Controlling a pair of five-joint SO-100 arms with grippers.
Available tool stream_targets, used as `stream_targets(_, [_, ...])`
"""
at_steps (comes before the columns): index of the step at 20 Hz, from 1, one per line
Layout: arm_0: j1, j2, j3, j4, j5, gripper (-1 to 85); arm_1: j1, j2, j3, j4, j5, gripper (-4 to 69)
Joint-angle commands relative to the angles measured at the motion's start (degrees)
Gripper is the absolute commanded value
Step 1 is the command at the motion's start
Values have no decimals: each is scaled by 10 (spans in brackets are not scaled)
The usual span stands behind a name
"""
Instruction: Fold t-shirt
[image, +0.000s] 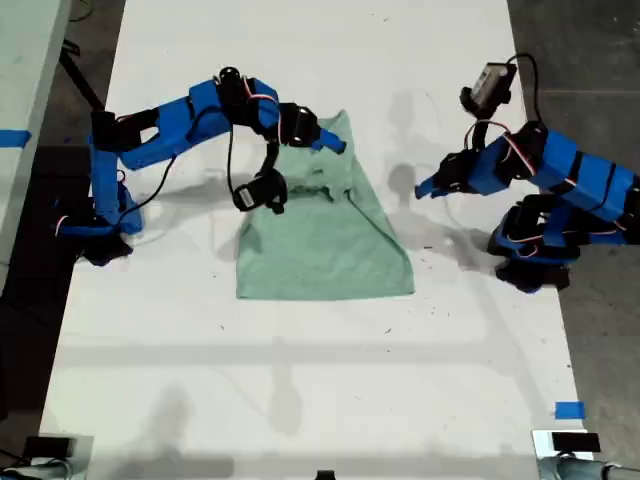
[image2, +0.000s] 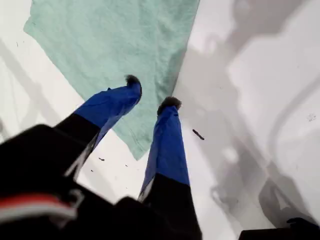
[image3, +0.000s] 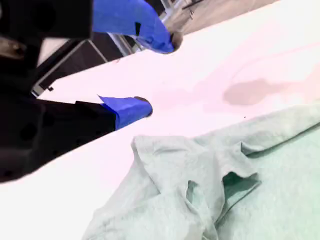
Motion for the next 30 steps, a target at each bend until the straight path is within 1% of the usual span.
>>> stream_targets(1, [36,105,-1,65,7,214,-13,23,-4,-8,-1,118])
stream_targets(3, [59,142,29,117,11,216,-34,38,-3,-9,-18,108])
stream_targets(4, [73,163,57,132,11,217,-50,43,2,-8,-25,110])
stream_targets(5, [89,187,97,134,9,217,-66,49,11,-5,-25,135])
stream_targets(6, [105,213,141,129,5,218,-85,59,28,-11,-25,192])
stream_targets(8, [137,268,243,94,-2,216,-127,78,74,-33,-18,249])
stream_targets(10, [161,309,328,62,-14,214,-166,88,121,-62,-10,254])
stream_targets(16, [213,338,432,21,-62,212,-236,85,225,-153,-4,253])
stream_targets(23, [220,344,433,11,-73,209,-250,43,279,-223,11,246])
stream_targets(28, [220,340,433,11,-73,207,-251,-76,276,-308,24,248])
stream_targets(30, [219,338,434,12,-73,206,-251,-121,258,-325,24,248])
